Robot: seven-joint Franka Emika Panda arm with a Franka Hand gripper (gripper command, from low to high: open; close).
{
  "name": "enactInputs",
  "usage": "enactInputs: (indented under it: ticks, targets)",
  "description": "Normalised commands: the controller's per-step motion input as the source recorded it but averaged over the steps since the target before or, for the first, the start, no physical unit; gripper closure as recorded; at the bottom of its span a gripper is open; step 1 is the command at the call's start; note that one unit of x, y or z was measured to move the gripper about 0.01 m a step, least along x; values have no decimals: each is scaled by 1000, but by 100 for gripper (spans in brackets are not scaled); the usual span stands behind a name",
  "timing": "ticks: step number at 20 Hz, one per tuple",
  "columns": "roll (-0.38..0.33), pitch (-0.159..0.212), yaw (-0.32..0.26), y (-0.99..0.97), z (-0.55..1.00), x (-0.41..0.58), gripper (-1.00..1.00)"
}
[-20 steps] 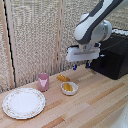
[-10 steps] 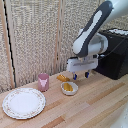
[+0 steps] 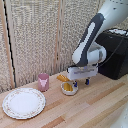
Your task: Kindly move the gripper close to the hot dog bowl. Grip the bowl lightly with the gripper, taking care not to crush the hot dogs. Elevate the bowl a little, ensuring it remains flat to stop hot dogs from tumbling. Transport the gripper and bowl to the white plate, then lower it down cautiously. Relinquish the gripper, letting the bowl rest on the plate.
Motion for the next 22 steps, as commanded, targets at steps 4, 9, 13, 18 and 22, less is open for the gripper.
enactInputs:
  ticks: [4,9,13,18,22]
  targets:
    - [-52,0,0,184,-88,0,-100]
    - [-4,0,0,21,-97,0,100]
    - [0,4,0,0,-161,0,100]
    - [-7,-20,1,0,-188,15,100]
    - [-3,-58,10,0,-155,41,100]
